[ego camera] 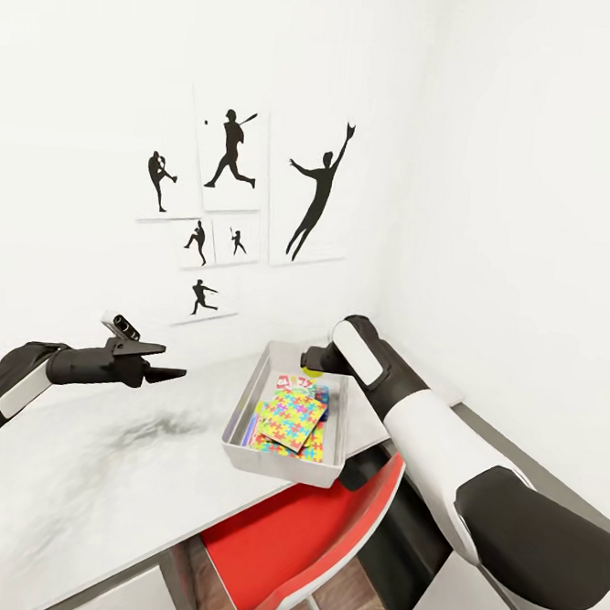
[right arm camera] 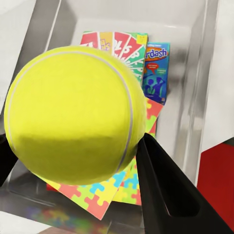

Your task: Put all the toys in the child's room - the three board games (two on the bed and one on the table), the two jigsaw puzzles on the table, and the tennis ball on the table - inside the toy box on the table in the child's room.

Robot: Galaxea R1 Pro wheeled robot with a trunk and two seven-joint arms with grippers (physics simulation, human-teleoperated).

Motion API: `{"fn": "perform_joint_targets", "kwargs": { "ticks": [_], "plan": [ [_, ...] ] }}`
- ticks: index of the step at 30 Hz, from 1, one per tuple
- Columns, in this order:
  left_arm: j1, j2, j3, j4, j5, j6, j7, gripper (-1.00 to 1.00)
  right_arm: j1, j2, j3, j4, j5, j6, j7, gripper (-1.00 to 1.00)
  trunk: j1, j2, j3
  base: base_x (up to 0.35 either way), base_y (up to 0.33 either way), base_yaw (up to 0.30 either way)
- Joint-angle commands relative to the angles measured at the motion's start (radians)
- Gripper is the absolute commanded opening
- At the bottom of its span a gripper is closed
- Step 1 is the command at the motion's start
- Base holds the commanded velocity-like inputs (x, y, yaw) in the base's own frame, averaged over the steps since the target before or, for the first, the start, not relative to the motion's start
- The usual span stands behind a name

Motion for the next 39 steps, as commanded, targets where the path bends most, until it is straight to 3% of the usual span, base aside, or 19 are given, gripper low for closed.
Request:
{"fn": "perform_joint_targets", "kwargs": {
  "ticks": [1, 32, 39],
  "plan": [
    [-0.002, 0.001, -0.005, 0.001, 0.001, 0.011, -0.007, 1.0, -0.001, 0.0, 0.003, 0.0, -0.013, -0.001, -0.012, -1.0, 0.001, -0.002, -0.002, 0.0, 0.0, 0.0],
    [-0.002, 0.001, -0.005, 0.001, 0.002, 0.011, -0.007, 1.0, -0.001, 0.0, 0.006, 0.002, -0.013, -0.001, -0.011, -1.0, 0.001, -0.002, -0.002, 0.055, 0.054, 0.0],
    [-0.002, 0.001, -0.005, 0.0, 0.002, 0.011, -0.007, 1.0, -0.001, 0.0, 0.006, 0.047, -0.009, -0.004, -0.011, -1.0, 0.001, -0.002, -0.002, 0.025, 0.026, 0.0]
  ]
}}
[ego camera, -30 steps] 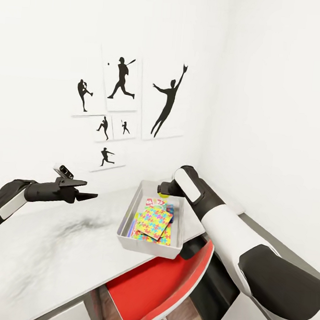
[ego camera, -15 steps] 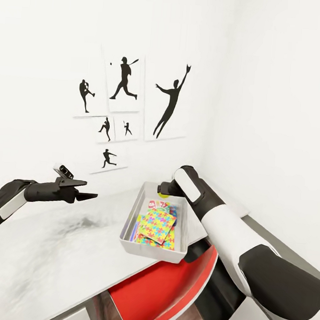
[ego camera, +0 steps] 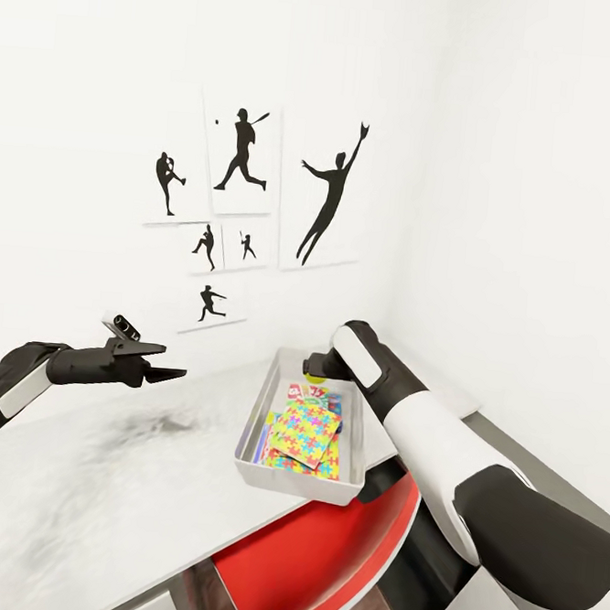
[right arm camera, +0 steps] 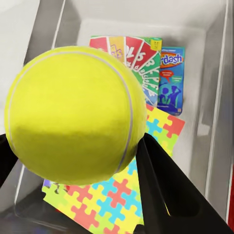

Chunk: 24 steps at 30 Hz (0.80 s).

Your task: Put all the toys in the child's room - the three board games (two on the bed and one on the table), the two jigsaw puzzles on the table, and the tennis ball on the table - inside the toy box on the table in the child's room.

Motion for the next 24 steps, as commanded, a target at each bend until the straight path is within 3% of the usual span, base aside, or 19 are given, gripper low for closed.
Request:
{"fn": "perform_joint_targets", "kwargs": {
  "ticks": [1, 9, 12, 15, 21, 24],
  "plan": [
    [-0.002, 0.001, -0.005, 0.001, 0.001, 0.011, -0.007, 1.0, -0.001, 0.0, 0.003, 0.005, -0.012, -0.001, -0.013, -1.0, 0.001, -0.002, -0.002, 0.004, 0.004, 0.0],
    [-0.002, 0.001, -0.005, 0.001, 0.001, 0.009, -0.007, 1.0, -0.001, 0.0, 0.005, 0.02, -0.01, -0.029, -0.012, -1.0, 0.001, -0.002, -0.002, 0.001, 0.001, 0.0],
    [-0.002, 0.001, -0.005, 0.001, 0.001, 0.009, -0.007, 1.0, -0.001, 0.0, 0.01, 0.047, 0.01, -0.044, -0.004, -1.0, 0.001, -0.002, -0.002, 0.0, 0.0, 0.0],
    [-0.002, 0.001, -0.005, 0.001, 0.0, 0.009, -0.007, 1.0, -0.001, 0.0, 0.054, 0.082, 0.051, -0.097, 0.062, -1.0, 0.001, -0.002, -0.002, 0.0, 0.0, 0.0],
    [-0.002, 0.001, -0.005, 0.001, 0.0, 0.009, -0.006, 1.0, -0.001, 0.0, 0.127, 0.088, 0.063, -0.148, 0.182, -1.0, 0.001, -0.002, -0.002, 0.0, 0.0, 0.0],
    [-0.002, 0.002, -0.005, 0.003, 0.0, 0.009, -0.005, 1.0, -0.001, 0.0, 0.139, 0.088, 0.064, -0.16, 0.202, -1.0, 0.001, -0.002, -0.002, 0.0, 0.0, 0.0]
  ]
}}
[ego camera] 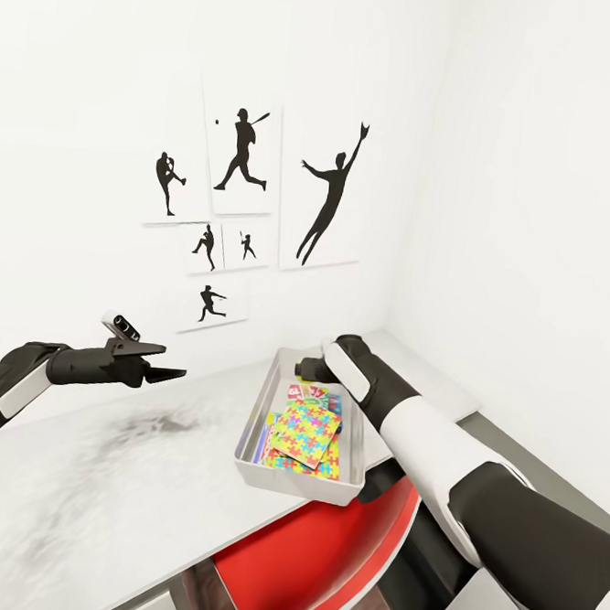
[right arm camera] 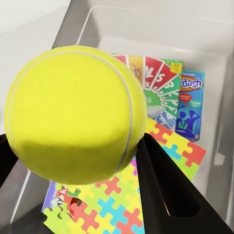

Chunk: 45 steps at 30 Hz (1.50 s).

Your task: Put all the toys in the child's room - the three board games (two on the bed and one on the table), the two jigsaw puzzles on the table, and the tennis ball on the table - inside the toy box on the table in the child's room.

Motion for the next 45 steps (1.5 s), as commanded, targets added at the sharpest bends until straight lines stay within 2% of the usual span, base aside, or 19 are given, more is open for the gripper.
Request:
{"fn": "perform_joint_targets", "kwargs": {
  "ticks": [1, 33, 45],
  "plan": [
    [-0.002, 0.002, -0.005, 0.0, 0.001, 0.011, -0.007, 1.0, -0.002, 0.0, 0.006, 0.0, -0.014, -0.008, -0.009, -1.0, 0.001, -0.002, -0.002, 0.0, 0.0, 0.0],
    [-0.002, 0.002, -0.005, 0.001, 0.001, 0.011, -0.006, 1.0, -0.002, 0.0, 0.01, -0.004, -0.014, -0.027, -0.003, -1.0, 0.001, -0.002, -0.007, 0.005, -0.001, 0.007],
    [-0.001, 0.001, -0.007, 0.001, 0.001, 0.01, -0.006, 1.0, -0.002, 0.0, 0.011, -0.007, -0.014, -0.026, -0.002, -1.0, 0.001, -0.002, -0.007, 0.0, -0.116, 0.077]
  ]
}}
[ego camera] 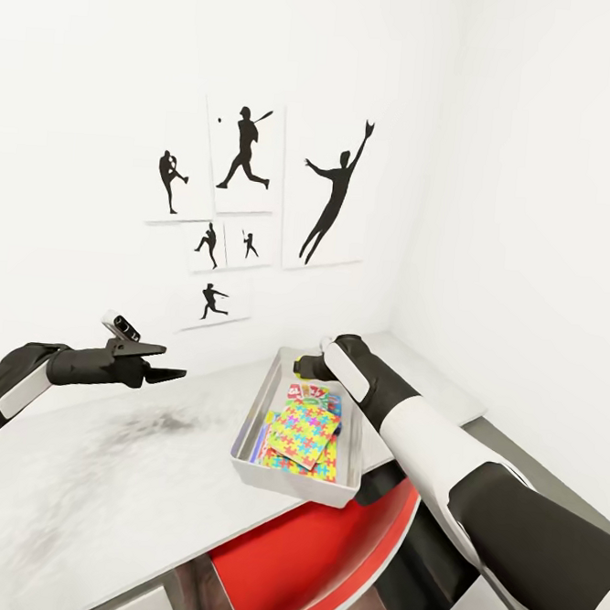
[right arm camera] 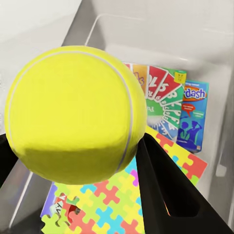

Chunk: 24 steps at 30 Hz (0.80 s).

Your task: Put all the toys in the child's room - the three board games (two on the bed and one on the table), the two jigsaw puzzles on the table, and the tennis ball on the table - inside the toy box on the table in the child's room.

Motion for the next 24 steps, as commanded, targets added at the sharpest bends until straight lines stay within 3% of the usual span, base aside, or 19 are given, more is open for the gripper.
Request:
{"fn": "perform_joint_targets", "kwargs": {
  "ticks": [1, 15, 24],
  "plan": [
    [-0.002, 0.002, -0.005, 0.0, 0.001, 0.011, -0.007, 1.0, -0.001, 0.0, 0.004, -0.001, -0.012, 0.0, -0.012, -1.0, 0.001, -0.002, -0.002, 0.0, -0.005, 0.001],
    [-0.002, 0.002, -0.005, 0.0, 0.001, 0.01, -0.007, 1.0, -0.001, 0.0, 0.004, -0.002, -0.012, 0.0, -0.012, -1.0, 0.001, -0.002, -0.002, 0.0, -0.012, 0.005],
    [-0.003, 0.002, -0.005, 0.0, 0.001, 0.011, -0.007, 1.0, -0.001, 0.0, 0.004, -0.003, -0.012, 0.0, -0.012, -1.0, 0.001, -0.002, -0.002, 0.0, -0.18, 0.17]
  ]
}}
